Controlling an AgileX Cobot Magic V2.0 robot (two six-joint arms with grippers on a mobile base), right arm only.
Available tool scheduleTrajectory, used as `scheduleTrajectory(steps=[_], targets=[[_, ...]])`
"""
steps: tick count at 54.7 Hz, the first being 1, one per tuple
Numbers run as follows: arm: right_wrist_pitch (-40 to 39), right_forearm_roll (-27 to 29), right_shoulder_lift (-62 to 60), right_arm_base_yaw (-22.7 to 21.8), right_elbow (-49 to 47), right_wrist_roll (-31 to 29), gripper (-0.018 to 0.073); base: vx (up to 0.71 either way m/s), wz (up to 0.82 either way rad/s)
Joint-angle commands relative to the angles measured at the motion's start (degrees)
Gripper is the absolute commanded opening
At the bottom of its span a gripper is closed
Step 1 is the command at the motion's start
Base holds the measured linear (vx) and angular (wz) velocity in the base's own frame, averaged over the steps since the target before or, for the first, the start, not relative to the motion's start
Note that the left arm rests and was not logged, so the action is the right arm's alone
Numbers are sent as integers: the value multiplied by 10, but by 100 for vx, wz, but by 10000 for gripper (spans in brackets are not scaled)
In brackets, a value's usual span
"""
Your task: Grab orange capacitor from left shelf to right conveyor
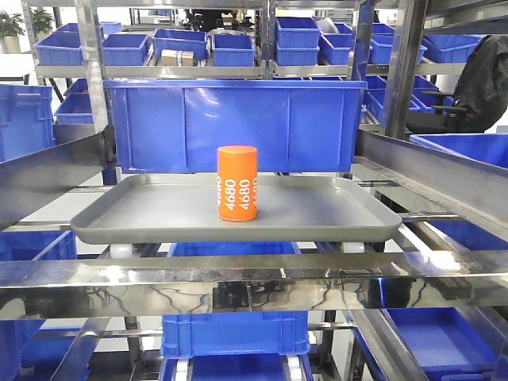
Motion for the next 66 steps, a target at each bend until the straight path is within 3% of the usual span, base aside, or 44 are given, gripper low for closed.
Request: scheduleTrajectory(steps=[1, 52, 66], targets=[[-46, -3, -6, -4, 4, -4, -8, 0, 0], [-75, -3, -6, -4, 1, -4, -8, 0, 0], [-55, 1, -6, -4, -104, 10, -8, 0, 0]])
